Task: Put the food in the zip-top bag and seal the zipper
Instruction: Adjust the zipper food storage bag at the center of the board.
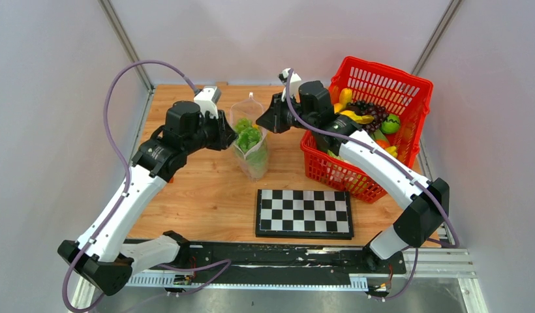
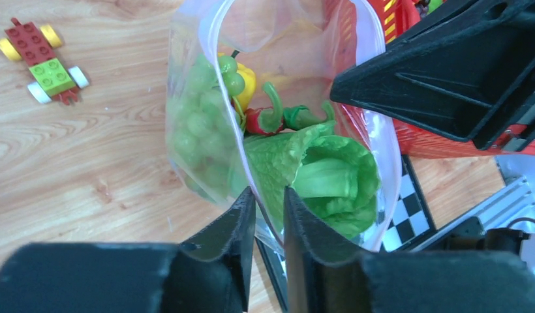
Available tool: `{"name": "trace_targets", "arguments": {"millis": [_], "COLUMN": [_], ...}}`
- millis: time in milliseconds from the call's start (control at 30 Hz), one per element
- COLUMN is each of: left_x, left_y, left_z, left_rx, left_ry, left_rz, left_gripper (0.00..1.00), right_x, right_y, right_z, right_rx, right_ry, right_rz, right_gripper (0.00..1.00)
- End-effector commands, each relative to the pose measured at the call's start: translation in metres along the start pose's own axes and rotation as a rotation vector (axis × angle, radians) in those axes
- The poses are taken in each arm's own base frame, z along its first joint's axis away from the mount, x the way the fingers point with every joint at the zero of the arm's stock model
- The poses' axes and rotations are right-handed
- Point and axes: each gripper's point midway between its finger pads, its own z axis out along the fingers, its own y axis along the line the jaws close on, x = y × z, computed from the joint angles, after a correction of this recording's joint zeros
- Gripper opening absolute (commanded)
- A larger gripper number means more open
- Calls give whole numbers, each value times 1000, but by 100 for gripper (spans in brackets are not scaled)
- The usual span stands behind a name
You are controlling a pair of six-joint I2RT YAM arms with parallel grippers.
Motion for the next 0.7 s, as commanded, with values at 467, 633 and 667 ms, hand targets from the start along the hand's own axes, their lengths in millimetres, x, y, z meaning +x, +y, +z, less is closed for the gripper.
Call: {"name": "trace_targets", "arguments": {"millis": [467,633,667], "left_x": [-51,-52,-54], "left_y": [3,28,27], "left_z": [-26,-23,-23], "left_rx": [-79,-198,-193], "left_ry": [-82,-32,-35], "left_rz": [140,183,193], "left_gripper": [0,0,0], "right_x": [-37,-36,-32], "right_y": [24,55,61], "right_z": [-20,-27,-26], "right_rx": [-44,-215,-254], "right_ry": [-76,-82,-76], "right_rz": [-126,-110,-88], "right_gripper": [0,0,0]}}
